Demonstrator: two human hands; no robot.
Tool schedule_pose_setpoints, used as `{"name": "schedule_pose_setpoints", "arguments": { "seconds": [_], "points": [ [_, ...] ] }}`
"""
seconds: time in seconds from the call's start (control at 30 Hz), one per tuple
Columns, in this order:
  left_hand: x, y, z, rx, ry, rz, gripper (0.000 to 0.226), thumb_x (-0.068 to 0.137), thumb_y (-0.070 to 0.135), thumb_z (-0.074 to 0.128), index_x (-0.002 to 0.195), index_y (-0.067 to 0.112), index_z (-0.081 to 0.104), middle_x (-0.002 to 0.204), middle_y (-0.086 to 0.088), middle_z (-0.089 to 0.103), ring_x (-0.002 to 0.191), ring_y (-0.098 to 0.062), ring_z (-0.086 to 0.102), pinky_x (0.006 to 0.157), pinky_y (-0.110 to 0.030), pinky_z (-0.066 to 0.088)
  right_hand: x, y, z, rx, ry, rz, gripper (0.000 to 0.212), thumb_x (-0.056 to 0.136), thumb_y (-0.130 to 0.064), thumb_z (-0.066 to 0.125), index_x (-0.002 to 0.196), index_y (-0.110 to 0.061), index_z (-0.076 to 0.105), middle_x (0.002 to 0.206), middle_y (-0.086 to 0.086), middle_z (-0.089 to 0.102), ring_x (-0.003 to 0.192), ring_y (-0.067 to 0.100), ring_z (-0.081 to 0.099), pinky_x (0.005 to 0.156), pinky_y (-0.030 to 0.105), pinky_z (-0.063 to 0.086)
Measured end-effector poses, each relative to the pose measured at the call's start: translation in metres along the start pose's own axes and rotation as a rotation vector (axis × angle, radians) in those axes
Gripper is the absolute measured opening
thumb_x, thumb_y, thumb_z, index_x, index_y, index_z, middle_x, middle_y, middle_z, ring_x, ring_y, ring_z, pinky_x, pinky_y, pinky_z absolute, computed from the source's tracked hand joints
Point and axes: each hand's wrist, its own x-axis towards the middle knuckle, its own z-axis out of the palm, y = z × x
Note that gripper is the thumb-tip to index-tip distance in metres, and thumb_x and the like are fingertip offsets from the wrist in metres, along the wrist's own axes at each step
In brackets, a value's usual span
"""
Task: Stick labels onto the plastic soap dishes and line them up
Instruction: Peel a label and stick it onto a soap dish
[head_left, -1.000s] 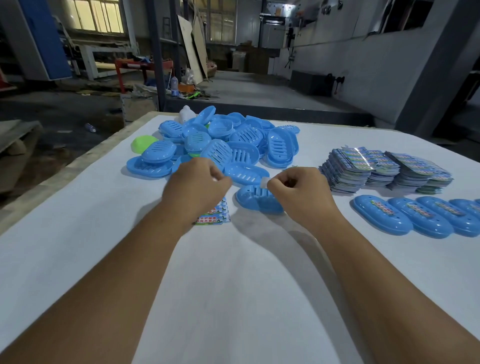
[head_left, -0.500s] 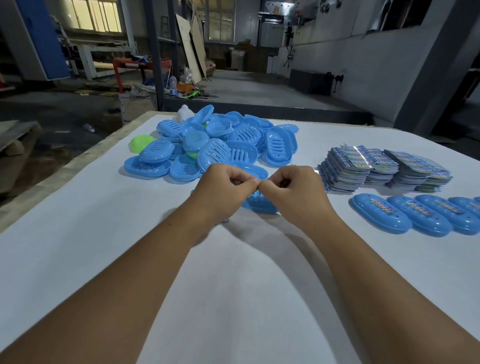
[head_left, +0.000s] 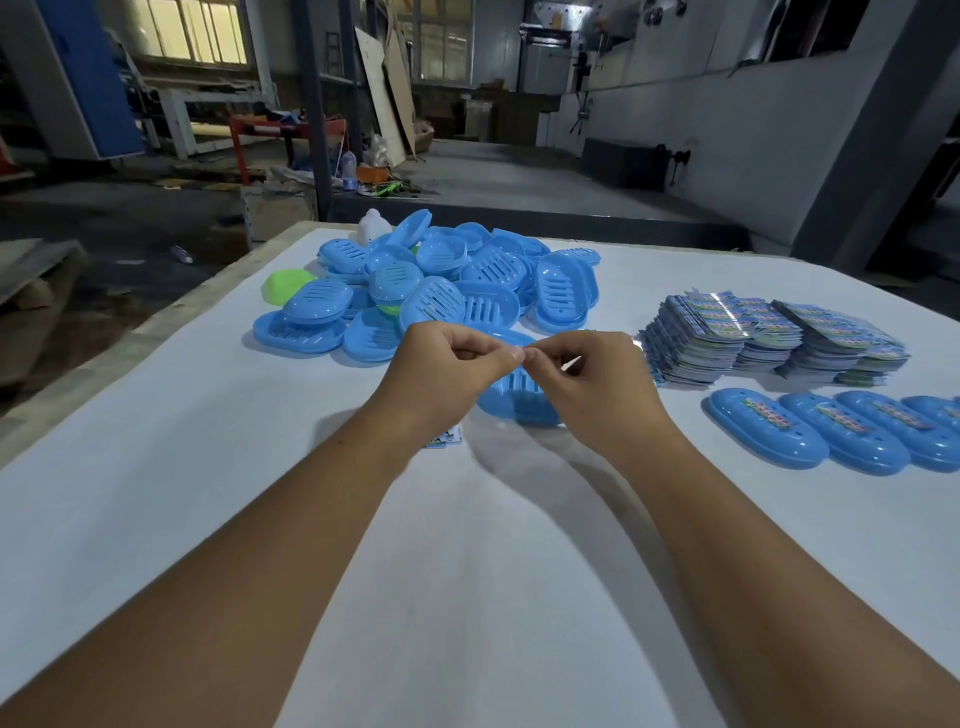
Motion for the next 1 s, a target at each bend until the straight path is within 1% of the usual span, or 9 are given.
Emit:
{"name": "schedule_pose_setpoints", "arguments": {
  "seconds": [0.17, 0.43, 0.53, 0.6, 0.63, 0.73, 0.83, 0.93, 1.0],
  "points": [
    [0.001, 0.001, 0.001, -0.023, 0.038, -0.05, 0.011, 0.081, 0.032, 0.083, 0.073, 0.026, 0.077, 0.076, 0.005, 0.076, 0.069, -0.001, 0.069, 0.064, -0.01, 0.051, 0.003, 0.004, -0.003, -0.021, 0.041, 0.157, 0.026, 0.089, -0.031, 0.071, 0.068, -0.015, 0.074, 0.061, 0.002, 0.064, 0.05, 0.008, 0.043, 0.055, 0.028, 0.04],
    [0.005, 0.0, 0.002, -0.007, 0.073, -0.091, 0.014, 0.085, 0.028, 0.079, 0.072, 0.024, 0.075, 0.067, -0.002, 0.069, 0.045, -0.001, 0.049, 0.045, -0.011, 0.04, 0.004, 0.001, -0.007, 0.073, 0.015, 0.245, 0.03, 0.084, -0.023, 0.064, 0.063, -0.001, 0.061, 0.051, -0.001, 0.042, 0.05, 0.013, 0.032, 0.054, 0.029, 0.03],
    [0.008, -0.002, 0.005, -0.004, 0.059, -0.1, 0.017, 0.084, 0.03, 0.079, 0.068, 0.026, 0.076, 0.073, -0.009, 0.069, 0.057, -0.007, 0.052, 0.056, -0.016, 0.043, 0.006, 0.003, -0.01, 0.089, -0.009, 0.297, 0.034, 0.084, -0.028, 0.068, 0.055, -0.013, 0.058, 0.045, -0.009, 0.038, 0.044, 0.009, 0.029, 0.046, 0.022, 0.029],
    [0.01, -0.004, 0.007, 0.017, 0.033, -0.121, 0.017, 0.082, 0.036, 0.08, 0.068, 0.027, 0.078, 0.075, -0.009, 0.073, 0.063, -0.008, 0.056, 0.065, -0.023, 0.047, 0.007, 0.006, -0.012, 0.106, -0.031, 0.306, 0.039, 0.085, -0.034, 0.074, 0.06, -0.008, 0.061, 0.045, -0.009, 0.039, 0.044, 0.009, 0.03, 0.044, 0.019, 0.029],
    [0.011, -0.005, 0.009, 0.031, 0.023, -0.135, 0.016, 0.081, 0.038, 0.081, 0.07, 0.026, 0.079, 0.068, -0.004, 0.072, 0.059, -0.007, 0.056, 0.062, -0.023, 0.047, 0.007, 0.009, -0.012, 0.107, -0.037, 0.309, 0.042, 0.086, -0.035, 0.076, 0.064, -0.002, 0.062, 0.046, -0.008, 0.039, 0.044, 0.01, 0.03, 0.045, 0.021, 0.029],
    [0.015, -0.008, 0.014, 0.079, 0.013, -0.168, 0.019, 0.084, 0.034, 0.079, 0.076, 0.017, 0.078, 0.052, 0.006, 0.058, 0.04, -0.006, 0.043, 0.043, -0.016, 0.037, 0.009, 0.015, -0.014, 0.086, -0.054, 0.359, 0.042, 0.088, -0.034, 0.075, 0.07, 0.003, 0.065, 0.041, -0.01, 0.037, 0.037, 0.007, 0.029, 0.043, 0.021, 0.029],
    [0.019, -0.011, 0.02, 0.168, 0.015, -0.201, 0.024, 0.085, 0.032, 0.076, 0.08, 0.009, 0.077, 0.057, -0.001, 0.057, 0.047, -0.012, 0.044, 0.048, -0.021, 0.037, 0.01, 0.02, -0.014, 0.025, -0.082, 0.4, 0.039, 0.086, -0.036, 0.077, 0.063, -0.006, 0.066, 0.039, -0.011, 0.039, 0.037, 0.007, 0.032, 0.045, 0.022, 0.032],
    [0.022, -0.013, 0.024, 0.242, 0.027, -0.241, 0.032, 0.081, 0.032, 0.071, 0.079, 0.0, 0.069, 0.046, 0.004, 0.036, 0.039, -0.016, 0.026, 0.042, -0.022, 0.024, 0.013, 0.024, -0.014, 0.023, -0.083, 0.455, 0.045, 0.081, -0.039, 0.08, 0.073, 0.004, 0.069, 0.048, 0.0, 0.043, 0.046, 0.015, 0.034, 0.054, 0.027, 0.033],
    [0.022, -0.013, 0.024, 0.277, 0.022, -0.255, 0.026, 0.078, 0.03, 0.068, 0.074, 0.005, 0.067, 0.041, 0.006, 0.03, 0.037, -0.017, 0.024, 0.041, -0.02, 0.023, 0.014, 0.026, -0.012, 0.018, -0.097, 0.472, 0.049, 0.078, -0.041, 0.081, 0.078, 0.007, 0.067, 0.055, 0.006, 0.042, 0.053, 0.019, 0.034, 0.057, 0.03, 0.033]
  ]
}}
